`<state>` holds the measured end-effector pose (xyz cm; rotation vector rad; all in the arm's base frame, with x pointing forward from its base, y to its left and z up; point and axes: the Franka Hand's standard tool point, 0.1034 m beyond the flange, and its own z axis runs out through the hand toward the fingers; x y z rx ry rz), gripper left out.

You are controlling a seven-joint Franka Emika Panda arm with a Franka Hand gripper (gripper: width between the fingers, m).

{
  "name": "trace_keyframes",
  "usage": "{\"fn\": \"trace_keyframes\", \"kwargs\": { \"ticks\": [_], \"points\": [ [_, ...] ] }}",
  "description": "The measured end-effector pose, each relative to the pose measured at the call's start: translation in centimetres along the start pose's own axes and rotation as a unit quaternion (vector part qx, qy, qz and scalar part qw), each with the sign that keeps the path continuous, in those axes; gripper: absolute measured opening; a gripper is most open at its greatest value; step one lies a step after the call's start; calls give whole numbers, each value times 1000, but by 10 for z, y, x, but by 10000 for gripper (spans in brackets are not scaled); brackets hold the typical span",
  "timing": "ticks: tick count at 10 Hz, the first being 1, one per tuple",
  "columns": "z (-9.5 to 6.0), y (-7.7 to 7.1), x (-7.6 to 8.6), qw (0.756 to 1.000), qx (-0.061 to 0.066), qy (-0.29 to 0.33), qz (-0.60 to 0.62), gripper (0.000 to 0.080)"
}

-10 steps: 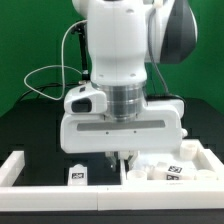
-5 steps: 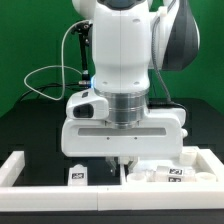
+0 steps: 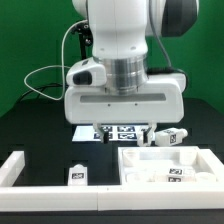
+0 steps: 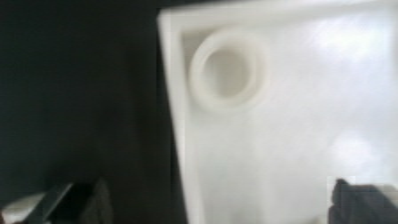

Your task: Assemble one leg

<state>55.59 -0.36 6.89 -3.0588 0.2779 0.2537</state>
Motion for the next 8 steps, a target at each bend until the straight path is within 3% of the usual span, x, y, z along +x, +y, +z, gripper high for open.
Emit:
{"fn": "trace_keyframes", "kwargs": {
  "ticks": [1, 5, 7, 8],
  "points": [
    [-9, -16, -8, 1000, 2, 3, -1, 640],
    [-5, -18, -10, 1000, 4, 1, 21, 649],
    [2, -25, -34, 991, 15, -22, 133, 649],
    [-1, -32, -46, 980, 26, -30, 193, 649]
  ]
}}
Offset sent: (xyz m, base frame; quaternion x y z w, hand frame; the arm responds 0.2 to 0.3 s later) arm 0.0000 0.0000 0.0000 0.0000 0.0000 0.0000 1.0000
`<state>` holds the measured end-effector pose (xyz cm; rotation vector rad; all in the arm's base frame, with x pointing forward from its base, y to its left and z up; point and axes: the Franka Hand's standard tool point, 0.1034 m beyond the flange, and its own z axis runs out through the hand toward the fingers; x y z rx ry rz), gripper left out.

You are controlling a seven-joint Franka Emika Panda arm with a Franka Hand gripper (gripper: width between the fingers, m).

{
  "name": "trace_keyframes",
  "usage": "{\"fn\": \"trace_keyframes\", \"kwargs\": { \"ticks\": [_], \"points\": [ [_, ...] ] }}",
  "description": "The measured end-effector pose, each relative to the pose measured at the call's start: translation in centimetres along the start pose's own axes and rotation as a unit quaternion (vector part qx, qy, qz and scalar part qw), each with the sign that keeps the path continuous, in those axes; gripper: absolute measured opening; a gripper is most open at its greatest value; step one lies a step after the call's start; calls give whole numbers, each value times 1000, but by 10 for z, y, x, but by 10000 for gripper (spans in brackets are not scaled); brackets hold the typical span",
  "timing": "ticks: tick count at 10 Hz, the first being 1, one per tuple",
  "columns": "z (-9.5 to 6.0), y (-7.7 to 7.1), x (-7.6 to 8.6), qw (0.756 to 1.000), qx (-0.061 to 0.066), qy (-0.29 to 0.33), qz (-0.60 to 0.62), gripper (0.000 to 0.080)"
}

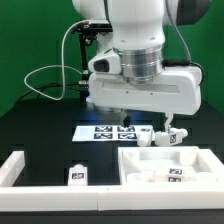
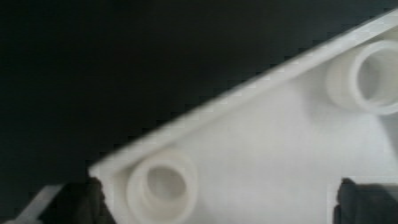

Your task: Assemble one leg

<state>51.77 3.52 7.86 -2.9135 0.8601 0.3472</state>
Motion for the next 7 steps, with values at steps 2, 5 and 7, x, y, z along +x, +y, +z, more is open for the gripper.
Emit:
{"fn": "trace_keyframes", "kwargs": {
  "ticks": [2, 5, 7],
  "points": [
    [-10, -6, -14, 993, 33, -11, 116, 649],
    [-7, -9, -16, 993, 23, -8, 120, 649],
    [-4, -14, -34, 985, 56, -36, 160, 649]
  ]
}}
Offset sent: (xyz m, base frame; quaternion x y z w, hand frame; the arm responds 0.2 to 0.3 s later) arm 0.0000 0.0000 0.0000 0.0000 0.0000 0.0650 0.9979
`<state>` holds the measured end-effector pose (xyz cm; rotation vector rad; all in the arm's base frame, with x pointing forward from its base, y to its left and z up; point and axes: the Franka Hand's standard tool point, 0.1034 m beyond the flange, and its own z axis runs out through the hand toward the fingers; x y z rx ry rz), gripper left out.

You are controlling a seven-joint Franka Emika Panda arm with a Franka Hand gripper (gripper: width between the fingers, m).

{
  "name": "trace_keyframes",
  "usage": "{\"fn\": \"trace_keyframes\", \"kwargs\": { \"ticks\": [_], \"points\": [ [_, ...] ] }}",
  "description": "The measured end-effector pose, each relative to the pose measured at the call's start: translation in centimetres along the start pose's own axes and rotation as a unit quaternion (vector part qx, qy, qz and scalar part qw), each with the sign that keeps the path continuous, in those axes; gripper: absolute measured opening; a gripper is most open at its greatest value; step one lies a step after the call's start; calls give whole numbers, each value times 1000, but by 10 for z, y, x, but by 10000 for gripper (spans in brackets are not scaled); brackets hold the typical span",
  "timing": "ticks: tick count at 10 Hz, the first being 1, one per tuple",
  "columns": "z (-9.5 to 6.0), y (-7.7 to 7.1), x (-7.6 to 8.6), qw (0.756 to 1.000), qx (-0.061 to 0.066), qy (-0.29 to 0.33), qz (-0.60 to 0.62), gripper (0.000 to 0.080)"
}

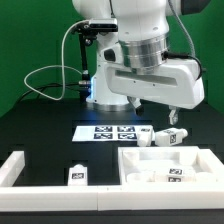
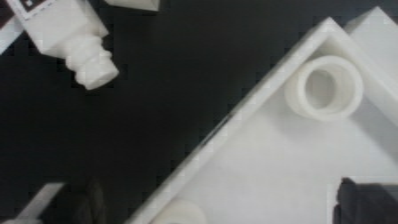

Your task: Assemble one leg

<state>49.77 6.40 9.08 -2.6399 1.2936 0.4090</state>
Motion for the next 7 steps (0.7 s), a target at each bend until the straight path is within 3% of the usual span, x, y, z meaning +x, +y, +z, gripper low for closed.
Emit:
{"fn": "trace_keyframes", "kwargs": {
  "ticks": [1, 2, 3, 4, 5, 7],
  "points": [
    [3, 6, -25, 999, 23, -40, 25, 649],
    [1, 8, -41, 996, 27, -80, 32, 649],
    [-2, 9, -46, 994, 19, -103, 30, 649],
    [-5, 14, -45, 990, -19, -141, 15, 649],
    [-4, 10, -38, 987, -14, -160, 14, 649],
    [1, 21, -35, 974, -21, -225, 18, 649]
  ]
}}
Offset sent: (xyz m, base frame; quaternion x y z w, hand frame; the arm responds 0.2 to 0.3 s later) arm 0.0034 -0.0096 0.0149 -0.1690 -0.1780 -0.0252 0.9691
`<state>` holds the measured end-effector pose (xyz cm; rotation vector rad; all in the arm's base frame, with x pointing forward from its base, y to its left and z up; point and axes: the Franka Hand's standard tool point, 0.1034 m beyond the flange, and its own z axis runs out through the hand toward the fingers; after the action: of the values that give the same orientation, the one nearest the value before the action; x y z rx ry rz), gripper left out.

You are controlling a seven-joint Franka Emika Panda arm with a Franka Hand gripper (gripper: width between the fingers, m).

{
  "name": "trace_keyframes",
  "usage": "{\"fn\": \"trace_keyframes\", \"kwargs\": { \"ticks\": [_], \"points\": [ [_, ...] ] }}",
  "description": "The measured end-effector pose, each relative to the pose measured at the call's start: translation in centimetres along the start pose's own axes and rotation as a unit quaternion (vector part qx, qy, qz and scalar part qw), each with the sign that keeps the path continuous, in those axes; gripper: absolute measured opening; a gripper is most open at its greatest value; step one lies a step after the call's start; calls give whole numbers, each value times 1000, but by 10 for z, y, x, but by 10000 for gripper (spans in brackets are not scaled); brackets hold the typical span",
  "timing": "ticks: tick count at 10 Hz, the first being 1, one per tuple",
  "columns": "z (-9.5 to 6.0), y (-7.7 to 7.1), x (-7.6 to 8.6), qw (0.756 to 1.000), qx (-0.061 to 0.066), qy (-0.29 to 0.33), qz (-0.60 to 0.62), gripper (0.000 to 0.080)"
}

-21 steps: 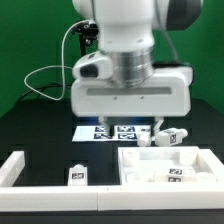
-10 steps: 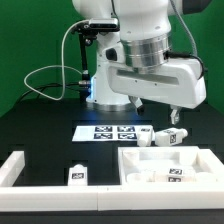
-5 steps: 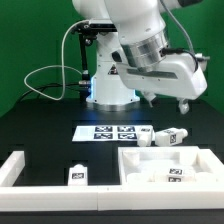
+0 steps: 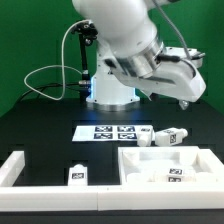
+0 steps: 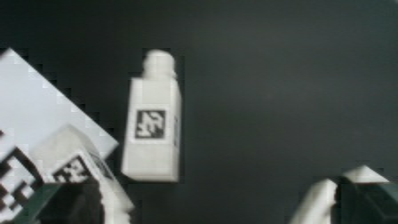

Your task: Assemble one leg

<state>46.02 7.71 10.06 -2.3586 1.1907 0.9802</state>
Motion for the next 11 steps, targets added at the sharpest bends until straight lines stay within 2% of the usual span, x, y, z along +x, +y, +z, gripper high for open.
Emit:
{"fn": "trace_keyframes", "kwargs": {
  "ticks": [1, 2, 3, 5, 6, 8, 9, 11],
  "points": [
    [12, 6, 8, 999, 16, -27, 14, 649],
    [26, 12, 8, 996, 32, -66, 43, 649],
    [31, 14, 9, 996, 27, -78, 46, 649],
    [31, 15, 13, 995, 28, -82, 46, 649],
    [38, 16, 15, 996, 28, -74, 48, 649],
    [75, 24, 10, 996, 9, -69, 53, 649],
    [83, 24, 8, 996, 4, -70, 61, 649],
    [83, 23, 7, 995, 4, -70, 67, 649]
  ]
}}
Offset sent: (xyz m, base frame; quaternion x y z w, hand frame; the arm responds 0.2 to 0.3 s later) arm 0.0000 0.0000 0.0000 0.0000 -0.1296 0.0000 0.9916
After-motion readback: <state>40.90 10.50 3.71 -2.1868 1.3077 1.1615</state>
